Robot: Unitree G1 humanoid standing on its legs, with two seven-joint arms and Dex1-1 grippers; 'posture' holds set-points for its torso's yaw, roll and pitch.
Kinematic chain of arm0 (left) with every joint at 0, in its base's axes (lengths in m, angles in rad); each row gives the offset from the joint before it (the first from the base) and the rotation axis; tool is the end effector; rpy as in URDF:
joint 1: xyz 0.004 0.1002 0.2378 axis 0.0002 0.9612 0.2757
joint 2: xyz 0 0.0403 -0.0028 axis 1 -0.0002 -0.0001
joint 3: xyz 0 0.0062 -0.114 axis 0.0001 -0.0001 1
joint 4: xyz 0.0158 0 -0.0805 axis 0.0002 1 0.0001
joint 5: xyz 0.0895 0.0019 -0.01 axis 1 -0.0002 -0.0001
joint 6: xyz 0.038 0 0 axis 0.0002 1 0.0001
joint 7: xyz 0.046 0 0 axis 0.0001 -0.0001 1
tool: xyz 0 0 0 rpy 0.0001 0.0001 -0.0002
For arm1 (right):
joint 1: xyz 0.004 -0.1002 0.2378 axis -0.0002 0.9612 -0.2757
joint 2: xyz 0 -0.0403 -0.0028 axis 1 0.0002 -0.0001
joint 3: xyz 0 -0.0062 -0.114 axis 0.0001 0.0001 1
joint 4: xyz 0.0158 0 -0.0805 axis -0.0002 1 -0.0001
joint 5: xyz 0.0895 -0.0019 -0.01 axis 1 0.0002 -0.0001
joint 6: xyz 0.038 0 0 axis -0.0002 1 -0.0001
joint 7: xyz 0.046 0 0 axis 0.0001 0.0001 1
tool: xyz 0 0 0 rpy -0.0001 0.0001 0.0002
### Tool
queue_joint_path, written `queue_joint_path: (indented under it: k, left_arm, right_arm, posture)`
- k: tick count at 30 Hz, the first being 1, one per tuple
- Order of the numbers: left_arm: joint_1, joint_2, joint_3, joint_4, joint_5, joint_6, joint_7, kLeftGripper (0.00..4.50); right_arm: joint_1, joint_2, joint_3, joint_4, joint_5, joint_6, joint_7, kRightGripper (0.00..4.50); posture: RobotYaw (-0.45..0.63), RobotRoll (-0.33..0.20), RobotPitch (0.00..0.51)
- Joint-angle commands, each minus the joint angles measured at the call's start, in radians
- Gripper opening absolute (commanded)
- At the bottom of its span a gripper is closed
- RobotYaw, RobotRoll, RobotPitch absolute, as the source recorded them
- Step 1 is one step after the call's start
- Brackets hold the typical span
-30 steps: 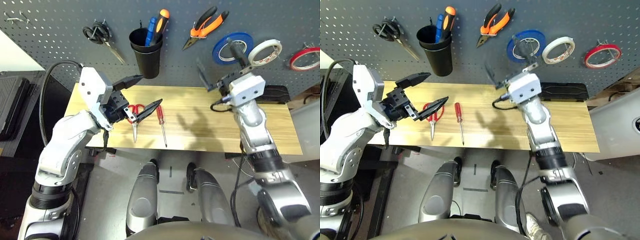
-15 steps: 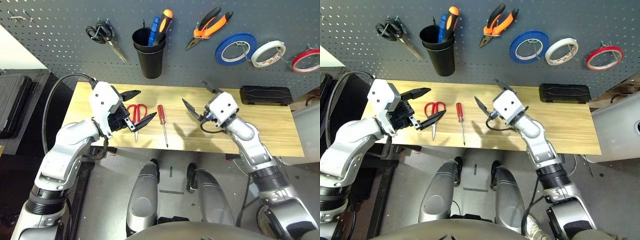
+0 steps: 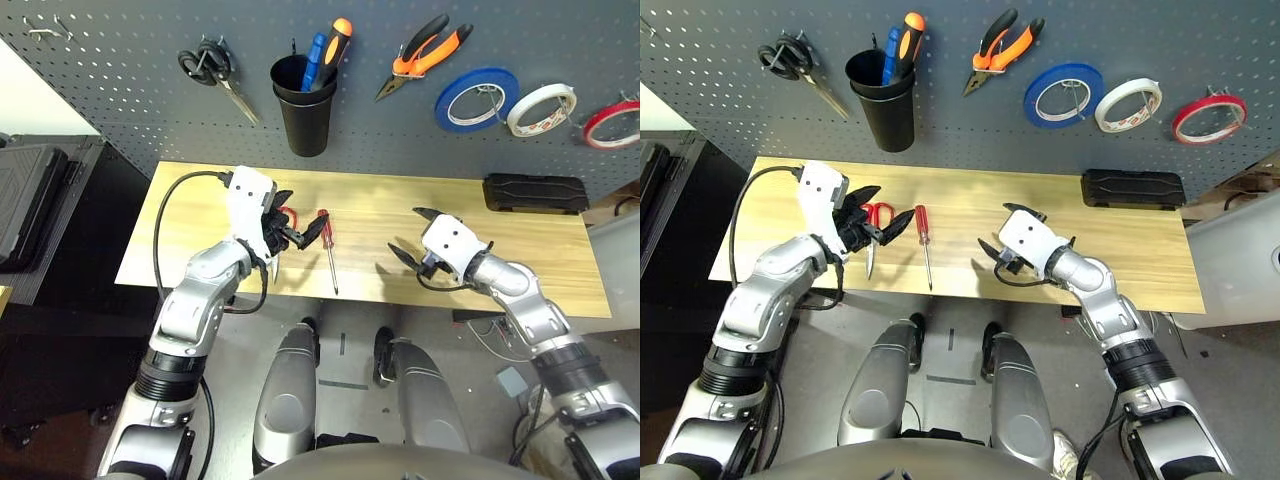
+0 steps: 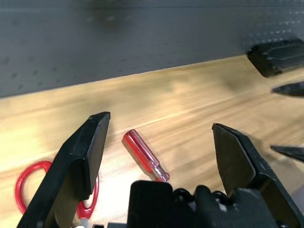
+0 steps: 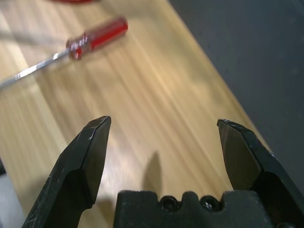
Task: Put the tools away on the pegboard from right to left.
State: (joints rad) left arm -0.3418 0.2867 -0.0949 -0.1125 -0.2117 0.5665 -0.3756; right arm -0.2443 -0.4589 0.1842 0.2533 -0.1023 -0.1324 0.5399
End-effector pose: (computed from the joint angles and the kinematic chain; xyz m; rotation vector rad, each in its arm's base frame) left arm 0.2521 0.1653 0.1013 0.1083 0.1720 -0.5434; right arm 0.2402 -0.2102 0.0559 -0.6045 0.0716 0.6960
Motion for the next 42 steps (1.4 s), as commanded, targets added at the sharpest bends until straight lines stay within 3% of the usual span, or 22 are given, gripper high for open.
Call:
queue_joint_path:
  k: [1,12,23,36,39,42]
  left_arm:
    - [-0.022,-0.038,-0.031,0.090,0.039,0.019,0.035,4.50]
    - [-0.170,-0.191,-0.021,0.423,0.103,-0.022,0.136,4.50]
    - [-0.261,-0.239,0.012,0.725,0.147,-0.112,0.201,4.50]
    - [-0.306,-0.297,0.018,0.922,0.169,-0.183,0.202,4.50]
    - [-0.306,-0.304,0.027,0.948,0.169,-0.182,0.219,3.89]
    - [-0.301,-0.308,0.037,0.962,0.168,-0.183,0.227,2.71]
  right_arm:
    - [0.040,-0.017,0.008,0.026,-0.020,0.007,0.013,4.49]
    - [0.084,-0.035,-0.004,0.027,-0.022,0.019,0.025,4.49]
    - [0.090,-0.030,-0.008,-0.005,-0.017,0.042,0.025,4.49]
    - [0.092,-0.034,-0.015,-0.034,-0.012,0.059,0.028,4.49]
    - [0.092,-0.035,-0.017,-0.036,0.000,0.054,0.039,4.50]
    - [0.090,-0.034,-0.016,-0.038,0.018,0.047,0.060,4.50]
  posture:
    - [0.32,0.000,0.328]
    - [0.29,0.000,0.344]
    - [0.27,0.000,0.350]
    - [0.25,0.000,0.349]
    - [0.25,0.000,0.347]
    - [0.25,0.000,0.346]
